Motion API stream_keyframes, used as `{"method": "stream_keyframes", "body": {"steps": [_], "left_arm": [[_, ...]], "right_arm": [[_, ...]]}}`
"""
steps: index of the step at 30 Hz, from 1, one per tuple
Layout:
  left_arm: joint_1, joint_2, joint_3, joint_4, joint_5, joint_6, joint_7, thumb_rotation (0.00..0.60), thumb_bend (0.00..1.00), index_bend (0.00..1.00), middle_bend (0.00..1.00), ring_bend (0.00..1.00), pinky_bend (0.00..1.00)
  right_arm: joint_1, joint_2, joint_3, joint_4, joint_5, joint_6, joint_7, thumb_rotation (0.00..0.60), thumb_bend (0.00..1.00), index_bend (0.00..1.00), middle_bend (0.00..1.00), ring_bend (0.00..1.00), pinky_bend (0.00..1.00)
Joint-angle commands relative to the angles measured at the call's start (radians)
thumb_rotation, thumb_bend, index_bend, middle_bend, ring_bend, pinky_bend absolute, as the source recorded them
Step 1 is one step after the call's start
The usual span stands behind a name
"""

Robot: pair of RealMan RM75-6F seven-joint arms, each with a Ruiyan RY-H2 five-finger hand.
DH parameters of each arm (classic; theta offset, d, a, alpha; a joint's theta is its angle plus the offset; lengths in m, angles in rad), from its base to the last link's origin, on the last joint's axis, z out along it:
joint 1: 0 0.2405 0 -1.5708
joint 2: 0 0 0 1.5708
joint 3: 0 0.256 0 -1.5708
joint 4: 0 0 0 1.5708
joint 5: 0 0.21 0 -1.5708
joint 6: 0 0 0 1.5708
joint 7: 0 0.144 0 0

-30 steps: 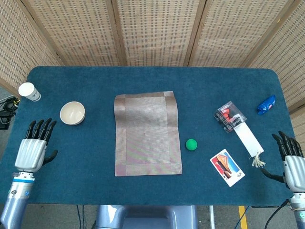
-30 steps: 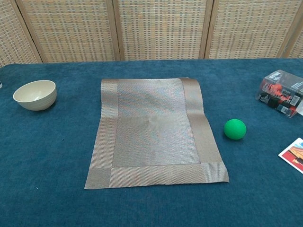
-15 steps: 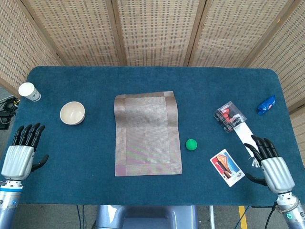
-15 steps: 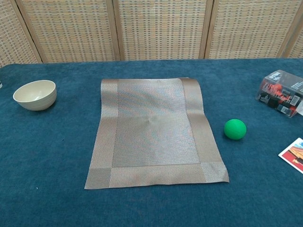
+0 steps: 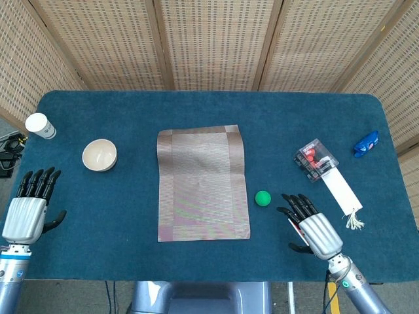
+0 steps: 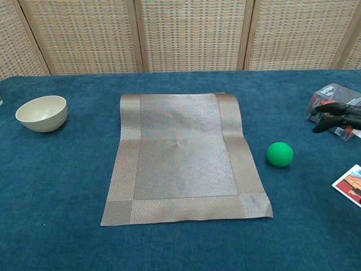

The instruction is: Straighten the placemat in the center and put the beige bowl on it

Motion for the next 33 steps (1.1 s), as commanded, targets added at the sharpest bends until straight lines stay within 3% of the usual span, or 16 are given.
{"method": "stream_keyframes", "body": {"steps": [1, 17, 33], "left_arm": [[0.002, 0.001, -0.005, 0.002, -0.004, -0.005, -0.003, 0.6, 0.27, 0.0, 0.0, 0.0, 0.0], [0.008, 0.007, -0.053, 0.01, -0.041, -0.036, -0.022, 0.6, 0.27, 0.0, 0.0, 0.0, 0.0], [0.014, 0.013, -0.069, 0.013, -0.044, -0.055, -0.036, 0.6, 0.28, 0.0, 0.0, 0.0, 0.0]], "right_arm": [[0.019, -0.034, 0.001, 0.009, 0.017, -0.027, -0.009, 0.6, 0.04, 0.21, 0.0, 0.0, 0.0], [0.059, -0.213, 0.016, 0.14, 0.108, -0.08, 0.018, 0.6, 0.05, 0.21, 0.0, 0.0, 0.0], [0.077, -0.343, 0.025, 0.231, 0.153, -0.085, 0.046, 0.6, 0.05, 0.1, 0.0, 0.0, 0.0]]}}
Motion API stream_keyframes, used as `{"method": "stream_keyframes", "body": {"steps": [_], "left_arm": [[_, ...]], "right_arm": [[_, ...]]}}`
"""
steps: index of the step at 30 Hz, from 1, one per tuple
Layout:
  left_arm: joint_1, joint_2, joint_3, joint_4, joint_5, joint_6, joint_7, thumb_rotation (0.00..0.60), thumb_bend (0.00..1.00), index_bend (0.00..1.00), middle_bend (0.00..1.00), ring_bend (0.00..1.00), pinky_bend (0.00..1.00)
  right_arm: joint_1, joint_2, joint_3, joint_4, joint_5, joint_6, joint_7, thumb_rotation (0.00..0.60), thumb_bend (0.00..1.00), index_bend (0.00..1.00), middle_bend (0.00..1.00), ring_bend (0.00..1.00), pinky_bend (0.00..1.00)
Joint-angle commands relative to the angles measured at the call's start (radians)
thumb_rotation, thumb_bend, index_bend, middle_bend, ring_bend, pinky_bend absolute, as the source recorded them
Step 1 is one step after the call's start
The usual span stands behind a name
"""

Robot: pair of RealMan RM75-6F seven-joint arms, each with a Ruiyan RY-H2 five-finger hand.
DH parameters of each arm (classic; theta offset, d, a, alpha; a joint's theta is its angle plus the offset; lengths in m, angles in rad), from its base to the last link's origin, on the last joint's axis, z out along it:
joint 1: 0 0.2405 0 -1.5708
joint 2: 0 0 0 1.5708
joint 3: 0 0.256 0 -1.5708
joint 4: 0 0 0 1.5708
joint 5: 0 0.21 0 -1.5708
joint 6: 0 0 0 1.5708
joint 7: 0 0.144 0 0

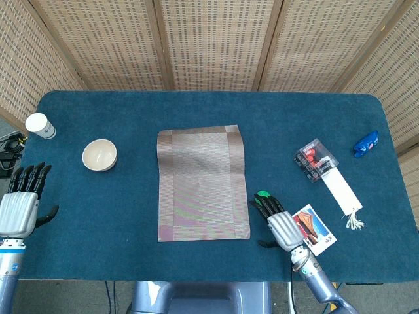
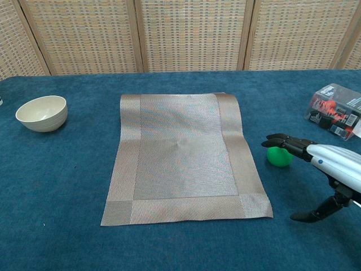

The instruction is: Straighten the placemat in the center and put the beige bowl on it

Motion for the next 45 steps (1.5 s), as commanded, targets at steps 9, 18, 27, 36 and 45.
{"method": "stream_keyframes", "body": {"steps": [9, 18, 27, 36, 45], "left_arm": [[0.003, 0.003, -0.011, 0.001, -0.007, -0.007, -0.008, 0.6, 0.28, 0.0, 0.0, 0.0, 0.0], [0.005, -0.002, -0.019, 0.006, -0.007, -0.014, -0.01, 0.6, 0.28, 0.0, 0.0, 0.0, 0.0], [0.008, -0.006, -0.026, 0.008, -0.012, -0.018, -0.015, 0.6, 0.28, 0.0, 0.0, 0.0, 0.0], [0.011, -0.011, -0.035, 0.01, -0.017, -0.015, -0.02, 0.6, 0.28, 0.0, 0.0, 0.0, 0.0], [0.012, -0.012, -0.041, 0.008, -0.023, -0.019, -0.022, 0.6, 0.28, 0.0, 0.0, 0.0, 0.0]], "right_arm": [[0.013, -0.039, -0.002, 0.03, 0.02, -0.01, 0.009, 0.6, 0.05, 0.1, 0.0, 0.0, 0.0], [0.011, -0.062, -0.016, 0.051, 0.02, 0.006, 0.021, 0.6, 0.05, 0.1, 0.0, 0.0, 0.0], [0.01, -0.082, -0.025, 0.089, 0.012, 0.03, 0.045, 0.6, 0.05, 0.1, 0.0, 0.0, 0.0], [0.008, -0.121, -0.042, 0.167, -0.049, 0.115, 0.107, 0.6, 0.05, 0.1, 0.0, 0.0, 0.0], [0.015, -0.132, -0.057, 0.2, -0.062, 0.117, 0.134, 0.6, 0.05, 0.1, 0.0, 0.0, 0.0]]}}
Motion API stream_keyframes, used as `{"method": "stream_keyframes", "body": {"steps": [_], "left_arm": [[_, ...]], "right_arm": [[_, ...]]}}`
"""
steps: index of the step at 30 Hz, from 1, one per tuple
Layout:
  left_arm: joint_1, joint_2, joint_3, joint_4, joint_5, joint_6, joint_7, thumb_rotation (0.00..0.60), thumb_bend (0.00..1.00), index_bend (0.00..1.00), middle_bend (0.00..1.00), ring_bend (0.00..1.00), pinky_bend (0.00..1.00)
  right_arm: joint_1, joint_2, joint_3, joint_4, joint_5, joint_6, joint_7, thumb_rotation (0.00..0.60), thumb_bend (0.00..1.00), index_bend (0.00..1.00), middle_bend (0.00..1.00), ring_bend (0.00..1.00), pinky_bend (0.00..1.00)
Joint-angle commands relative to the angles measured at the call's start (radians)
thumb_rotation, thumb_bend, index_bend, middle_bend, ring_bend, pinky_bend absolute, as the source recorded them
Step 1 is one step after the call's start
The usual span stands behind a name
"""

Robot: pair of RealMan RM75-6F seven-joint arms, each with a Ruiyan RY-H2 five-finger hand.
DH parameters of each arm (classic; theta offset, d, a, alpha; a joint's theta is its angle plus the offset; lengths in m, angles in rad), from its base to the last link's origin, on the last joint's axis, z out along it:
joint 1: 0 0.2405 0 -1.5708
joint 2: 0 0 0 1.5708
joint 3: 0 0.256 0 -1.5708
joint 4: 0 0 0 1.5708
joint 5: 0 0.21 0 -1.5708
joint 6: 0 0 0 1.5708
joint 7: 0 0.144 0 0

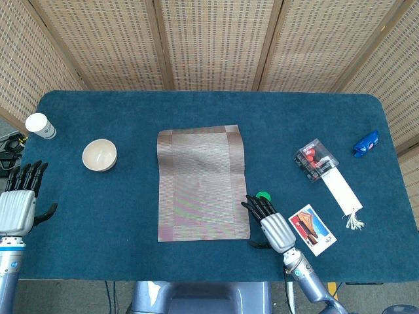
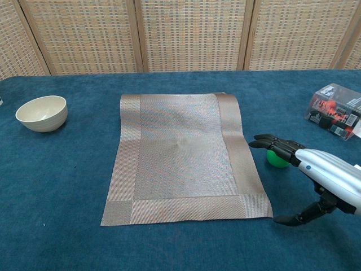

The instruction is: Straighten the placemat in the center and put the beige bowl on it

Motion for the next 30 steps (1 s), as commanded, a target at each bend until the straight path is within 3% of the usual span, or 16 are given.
{"method": "stream_keyframes", "body": {"steps": [1, 21, 30], "left_arm": [[0.001, 0.0, -0.003, -0.001, -0.003, 0.0, -0.002, 0.6, 0.28, 0.0, 0.0, 0.0, 0.0], [0.001, 0.004, -0.019, 0.001, -0.043, -0.025, -0.005, 0.6, 0.29, 0.0, 0.0, 0.0, 0.0], [0.003, 0.007, -0.026, -0.001, -0.055, -0.028, -0.016, 0.6, 0.29, 0.0, 0.0, 0.0, 0.0]], "right_arm": [[0.002, -0.005, -0.006, 0.01, -0.003, -0.003, 0.004, 0.6, 0.05, 0.1, 0.0, 0.0, 0.0], [0.016, -0.089, 0.009, 0.108, 0.012, 0.007, 0.006, 0.6, 0.07, 0.11, 0.0, 0.0, 0.0], [0.018, -0.133, 0.017, 0.166, 0.018, 0.023, 0.021, 0.6, 0.17, 0.11, 0.0, 0.0, 0.0]]}}
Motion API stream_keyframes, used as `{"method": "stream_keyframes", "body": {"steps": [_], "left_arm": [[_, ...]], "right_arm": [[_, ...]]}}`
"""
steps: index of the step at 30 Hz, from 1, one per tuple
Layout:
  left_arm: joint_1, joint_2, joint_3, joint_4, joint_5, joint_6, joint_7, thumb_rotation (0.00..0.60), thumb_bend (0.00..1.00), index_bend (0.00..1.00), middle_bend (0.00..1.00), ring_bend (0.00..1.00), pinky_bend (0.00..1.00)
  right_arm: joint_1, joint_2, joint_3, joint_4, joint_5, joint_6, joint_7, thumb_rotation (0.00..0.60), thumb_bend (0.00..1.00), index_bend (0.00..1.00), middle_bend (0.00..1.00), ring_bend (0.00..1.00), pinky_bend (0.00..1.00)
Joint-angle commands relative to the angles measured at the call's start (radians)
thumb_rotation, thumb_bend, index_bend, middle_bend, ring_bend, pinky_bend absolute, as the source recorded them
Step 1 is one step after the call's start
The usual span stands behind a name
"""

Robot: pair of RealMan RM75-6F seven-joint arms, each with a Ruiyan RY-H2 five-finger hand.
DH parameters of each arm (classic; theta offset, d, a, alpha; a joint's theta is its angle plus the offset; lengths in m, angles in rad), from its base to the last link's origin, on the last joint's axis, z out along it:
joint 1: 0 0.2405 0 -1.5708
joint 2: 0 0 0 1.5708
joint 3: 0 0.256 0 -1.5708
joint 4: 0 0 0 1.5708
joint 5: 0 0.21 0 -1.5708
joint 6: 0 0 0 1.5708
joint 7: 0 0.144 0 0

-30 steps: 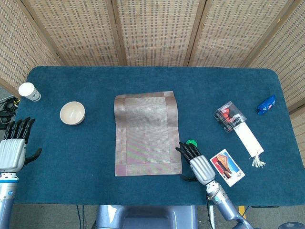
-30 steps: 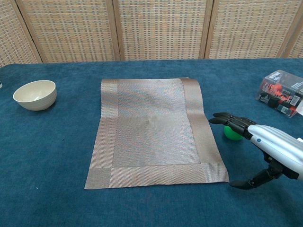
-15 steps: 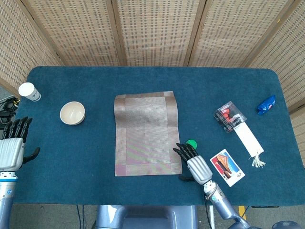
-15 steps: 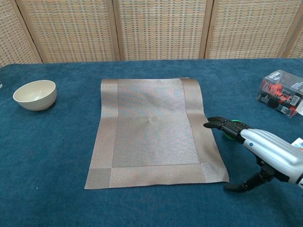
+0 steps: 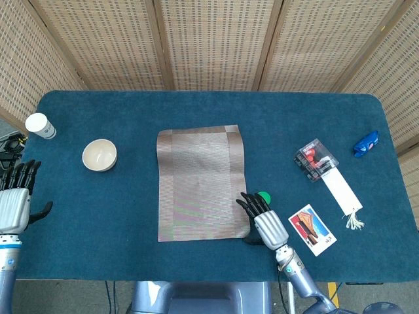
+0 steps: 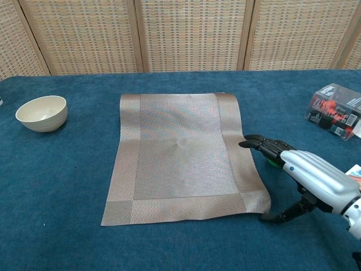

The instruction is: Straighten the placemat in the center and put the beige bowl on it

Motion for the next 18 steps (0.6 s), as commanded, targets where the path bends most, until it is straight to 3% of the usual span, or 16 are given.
{"method": "stream_keyframes", "body": {"steps": [1, 5, 11, 18], "left_arm": [[0.0, 0.0, -0.002, 0.001, -0.004, -0.002, -0.003, 0.6, 0.29, 0.0, 0.0, 0.0, 0.0], [0.0, 0.0, -0.005, 0.001, -0.006, -0.002, -0.005, 0.6, 0.29, 0.0, 0.0, 0.0, 0.0], [0.003, -0.004, -0.012, 0.001, -0.011, 0.006, -0.011, 0.6, 0.29, 0.0, 0.0, 0.0, 0.0], [0.001, -0.005, -0.015, -0.001, -0.03, -0.004, 0.004, 0.6, 0.29, 0.0, 0.0, 0.0, 0.0]], "right_arm": [[0.001, -0.011, -0.001, 0.013, 0.002, 0.001, 0.008, 0.6, 0.17, 0.11, 0.0, 0.0, 0.0], [0.0, -0.027, 0.001, 0.031, -0.001, 0.02, 0.021, 0.6, 0.21, 0.13, 0.0, 0.0, 0.0], [-0.003, -0.058, 0.024, 0.053, 0.004, 0.068, 0.047, 0.6, 0.25, 0.27, 0.0, 0.0, 0.0], [-0.005, -0.096, 0.054, 0.077, 0.009, 0.133, 0.078, 0.6, 0.25, 0.45, 0.1, 0.0, 0.0]]}}
